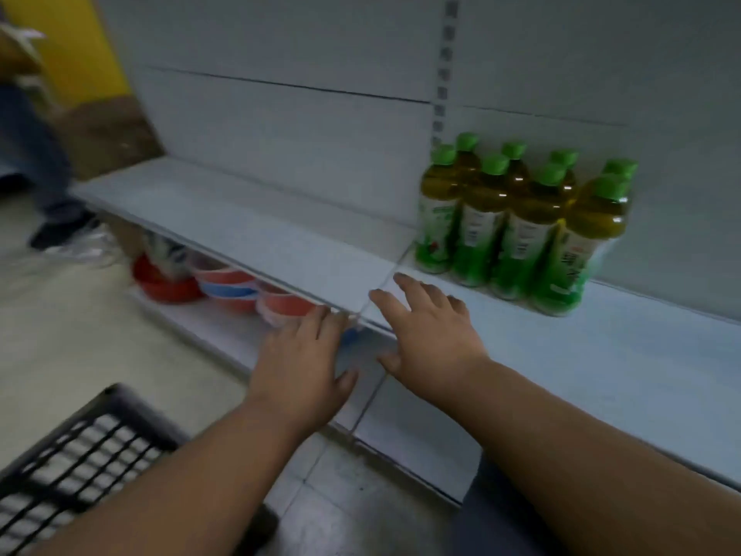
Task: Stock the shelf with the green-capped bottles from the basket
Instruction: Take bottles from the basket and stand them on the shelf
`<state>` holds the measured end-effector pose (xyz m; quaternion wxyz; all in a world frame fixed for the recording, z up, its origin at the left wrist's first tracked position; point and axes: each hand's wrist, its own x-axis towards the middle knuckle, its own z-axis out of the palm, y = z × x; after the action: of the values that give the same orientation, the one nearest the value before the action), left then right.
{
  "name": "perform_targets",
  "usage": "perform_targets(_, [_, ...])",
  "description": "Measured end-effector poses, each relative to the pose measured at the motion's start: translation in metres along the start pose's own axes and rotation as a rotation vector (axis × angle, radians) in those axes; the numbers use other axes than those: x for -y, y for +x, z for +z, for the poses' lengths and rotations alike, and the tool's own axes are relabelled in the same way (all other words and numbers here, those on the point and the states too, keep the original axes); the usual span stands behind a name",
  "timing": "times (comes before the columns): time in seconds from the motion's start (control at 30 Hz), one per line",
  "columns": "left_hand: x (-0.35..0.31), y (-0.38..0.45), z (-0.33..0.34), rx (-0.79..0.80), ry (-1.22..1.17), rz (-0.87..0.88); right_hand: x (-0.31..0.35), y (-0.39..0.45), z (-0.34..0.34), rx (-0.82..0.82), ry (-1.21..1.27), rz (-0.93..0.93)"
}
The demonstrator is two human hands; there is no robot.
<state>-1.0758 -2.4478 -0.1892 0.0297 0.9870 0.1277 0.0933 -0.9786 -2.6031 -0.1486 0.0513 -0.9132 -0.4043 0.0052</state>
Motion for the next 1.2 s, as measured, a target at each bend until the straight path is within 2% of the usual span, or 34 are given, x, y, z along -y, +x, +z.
perform_targets(0.1, [0.063,-0.069,-0.033,0.049,0.108,-0.229,0.086,0.017,0.001,0.021,0.003,-0.196])
perform_targets(0.27, [0.133,-0.177,-0.064,0.04,0.137,-0.564,0.223,0.019,0.015,0.091,0.003,-0.496])
perform_targets(0.43, [0.177,-0.256,-0.053,0.094,0.129,-0.809,0.31,0.012,0.043,0.146,0.013,-0.691])
perform_targets(0.57, [0.198,-0.287,-0.006,0.167,0.048,-0.967,0.342,0.024,0.099,0.229,0.006,-0.756])
perform_targets(0.73, [0.207,-0.308,0.07,0.278,-0.084,-1.147,0.359,0.044,0.185,0.43,0.025,-0.784])
perform_targets(0.9, [0.202,-0.318,0.125,0.249,-0.208,-1.352,0.385,0.058,0.265,0.614,0.008,-0.845])
perform_targets(1.1, [0.204,-0.324,0.148,0.28,-0.213,-1.344,0.398,0.077,0.329,0.817,-0.109,-0.898])
perform_targets(1.2, [0.203,-0.324,0.148,0.303,-0.215,-1.346,0.406,0.092,0.35,0.851,-0.154,-0.899])
